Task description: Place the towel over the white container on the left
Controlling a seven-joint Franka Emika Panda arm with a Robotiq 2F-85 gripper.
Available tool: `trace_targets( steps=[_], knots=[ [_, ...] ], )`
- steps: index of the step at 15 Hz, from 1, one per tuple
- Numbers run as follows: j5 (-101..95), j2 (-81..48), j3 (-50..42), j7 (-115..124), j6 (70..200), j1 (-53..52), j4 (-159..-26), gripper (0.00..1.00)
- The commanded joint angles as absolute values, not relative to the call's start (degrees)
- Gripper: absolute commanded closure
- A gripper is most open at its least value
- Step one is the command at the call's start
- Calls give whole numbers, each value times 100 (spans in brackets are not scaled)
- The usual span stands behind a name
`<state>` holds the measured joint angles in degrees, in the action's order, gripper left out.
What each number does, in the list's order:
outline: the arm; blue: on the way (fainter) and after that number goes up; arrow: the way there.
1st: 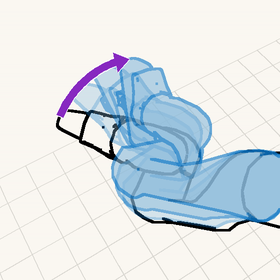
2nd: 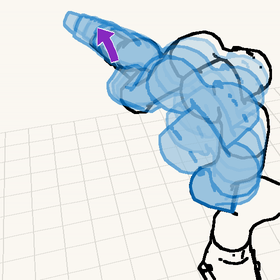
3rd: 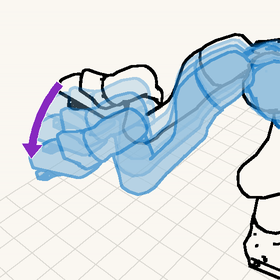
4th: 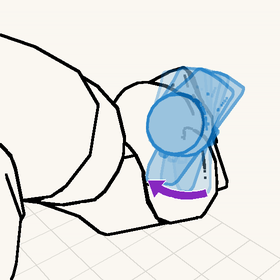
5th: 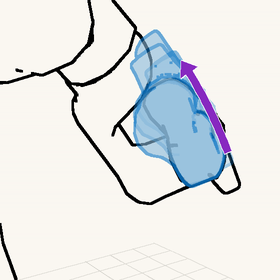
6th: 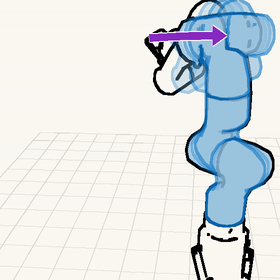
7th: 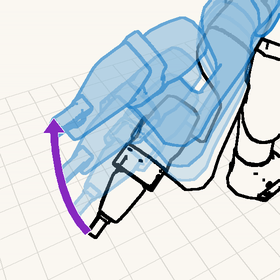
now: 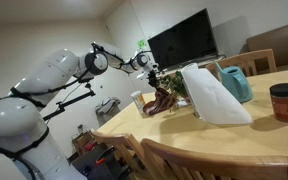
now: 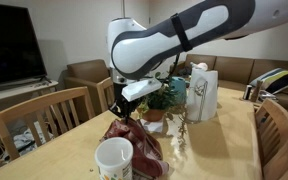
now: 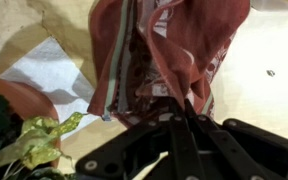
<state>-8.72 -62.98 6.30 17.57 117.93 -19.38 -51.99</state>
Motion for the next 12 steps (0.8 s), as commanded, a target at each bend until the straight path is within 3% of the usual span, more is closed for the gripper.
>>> trace_targets(
  steps=[1,12],
  knots=[
    [-953,-5689,468,2270,11568,-2068,-5531,94],
    [-958,-4806,355,3616,11031,-2328,-5526,96]
  ],
)
